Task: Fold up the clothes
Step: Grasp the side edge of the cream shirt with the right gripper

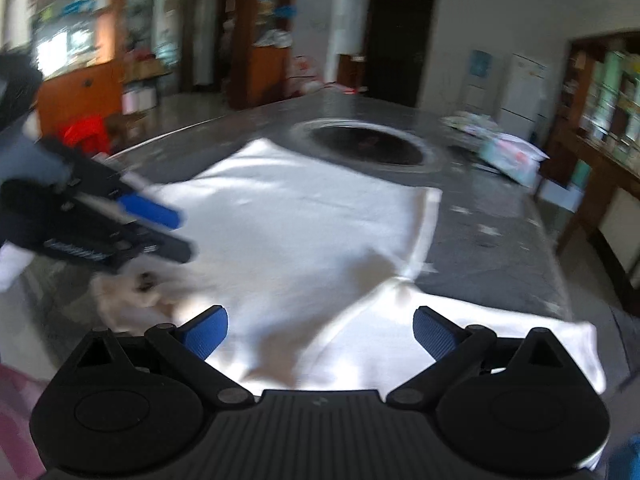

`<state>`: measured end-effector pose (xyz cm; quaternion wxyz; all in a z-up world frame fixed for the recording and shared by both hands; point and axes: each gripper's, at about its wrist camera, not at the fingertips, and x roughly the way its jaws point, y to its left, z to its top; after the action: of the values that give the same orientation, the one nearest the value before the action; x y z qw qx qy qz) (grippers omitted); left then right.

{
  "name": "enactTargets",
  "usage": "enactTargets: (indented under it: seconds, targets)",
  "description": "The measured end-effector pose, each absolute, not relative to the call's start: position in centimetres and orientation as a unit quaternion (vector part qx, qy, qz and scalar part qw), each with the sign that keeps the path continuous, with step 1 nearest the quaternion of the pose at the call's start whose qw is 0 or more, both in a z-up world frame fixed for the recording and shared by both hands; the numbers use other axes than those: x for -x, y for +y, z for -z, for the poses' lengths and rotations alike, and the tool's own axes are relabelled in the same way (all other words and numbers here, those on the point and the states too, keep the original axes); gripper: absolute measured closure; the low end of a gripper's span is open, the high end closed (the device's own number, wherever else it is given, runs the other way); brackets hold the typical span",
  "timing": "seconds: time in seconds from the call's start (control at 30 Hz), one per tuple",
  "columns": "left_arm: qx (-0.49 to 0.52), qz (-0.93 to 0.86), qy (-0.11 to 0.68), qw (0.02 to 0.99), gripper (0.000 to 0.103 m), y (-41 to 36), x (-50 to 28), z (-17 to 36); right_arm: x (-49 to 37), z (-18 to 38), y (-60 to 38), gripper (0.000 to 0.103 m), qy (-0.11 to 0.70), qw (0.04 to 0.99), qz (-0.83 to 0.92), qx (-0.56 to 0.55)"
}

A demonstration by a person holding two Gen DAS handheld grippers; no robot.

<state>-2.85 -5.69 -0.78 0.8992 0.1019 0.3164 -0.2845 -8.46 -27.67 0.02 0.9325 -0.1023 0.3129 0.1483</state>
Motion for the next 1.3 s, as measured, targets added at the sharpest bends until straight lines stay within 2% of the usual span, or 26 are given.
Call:
enactTargets:
  seconds: [0.1, 0.27, 0.3, 0.7, 1.3]
  targets:
    - [-0.096, 0.286, 0.322, 0.897, 0.063, -5.9, 2.6, 0.8, 8.1, -0.1, -30.8, 0.005, 0.314, 0.941, -0.094, 0.081]
    - [-0.091, 0.290, 0.325, 0.896, 0.062, -6.4, 2.5, 0.7, 6.9, 0.4, -36.6, 0.015, 0.322, 0.946, 0.001, 0.029]
    - [-0.091, 0.291, 0.325, 0.895, 0.062, -6.6, 2.5, 0.7, 6.7, 0.6, -37.5, 0.019, 0.323, 0.946, 0.015, 0.019]
    - [-0.103, 0.296, 0.331, 0.890, 0.060, -8.0, 2.5, 0.8, 4.8, 2.3, -44.6, 0.027, 0.337, 0.934, 0.104, -0.053]
    - [-0.114, 0.296, 0.339, 0.886, 0.057, -9.1, 2.5, 1.0, 3.2, 3.3, -48.1, 0.041, 0.345, 0.925, 0.122, -0.103]
